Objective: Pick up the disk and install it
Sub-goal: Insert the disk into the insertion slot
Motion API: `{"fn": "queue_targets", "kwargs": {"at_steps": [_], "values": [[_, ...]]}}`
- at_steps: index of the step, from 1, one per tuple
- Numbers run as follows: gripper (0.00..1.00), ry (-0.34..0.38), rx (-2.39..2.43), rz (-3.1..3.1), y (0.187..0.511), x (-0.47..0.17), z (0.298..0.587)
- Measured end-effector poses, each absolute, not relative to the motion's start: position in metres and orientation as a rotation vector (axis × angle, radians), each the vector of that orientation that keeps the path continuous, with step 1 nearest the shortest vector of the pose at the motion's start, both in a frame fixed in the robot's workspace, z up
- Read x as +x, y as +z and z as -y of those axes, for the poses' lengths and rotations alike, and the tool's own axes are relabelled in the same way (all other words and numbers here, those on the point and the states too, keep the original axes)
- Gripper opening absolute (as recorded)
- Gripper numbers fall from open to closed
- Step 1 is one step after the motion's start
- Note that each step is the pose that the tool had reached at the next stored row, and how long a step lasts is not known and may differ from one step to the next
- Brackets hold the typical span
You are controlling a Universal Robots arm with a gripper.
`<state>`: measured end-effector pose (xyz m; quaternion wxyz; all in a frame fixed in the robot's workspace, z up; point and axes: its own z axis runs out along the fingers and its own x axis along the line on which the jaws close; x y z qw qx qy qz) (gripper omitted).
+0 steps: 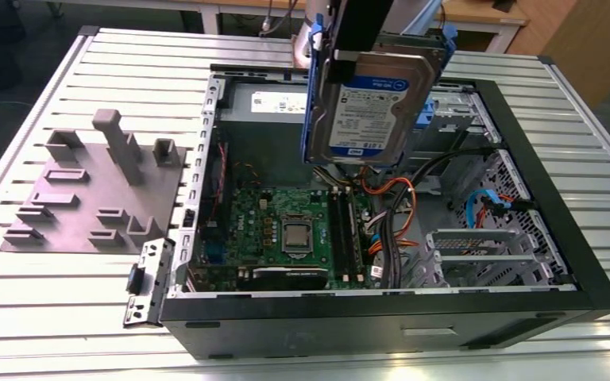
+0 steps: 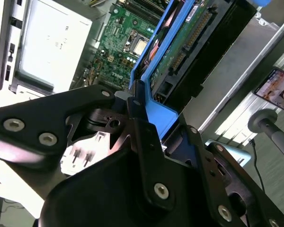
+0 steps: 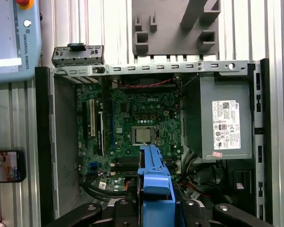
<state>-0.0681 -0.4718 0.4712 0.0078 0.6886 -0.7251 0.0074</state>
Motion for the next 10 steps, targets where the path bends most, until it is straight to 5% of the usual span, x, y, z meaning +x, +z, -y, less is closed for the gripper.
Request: {"fn": "queue_targets", "kwargs": {"at_steps": [10], "values": [[0.36, 0.023, 2.152, 2.267, 0.471, -0.068, 0.485]]}}
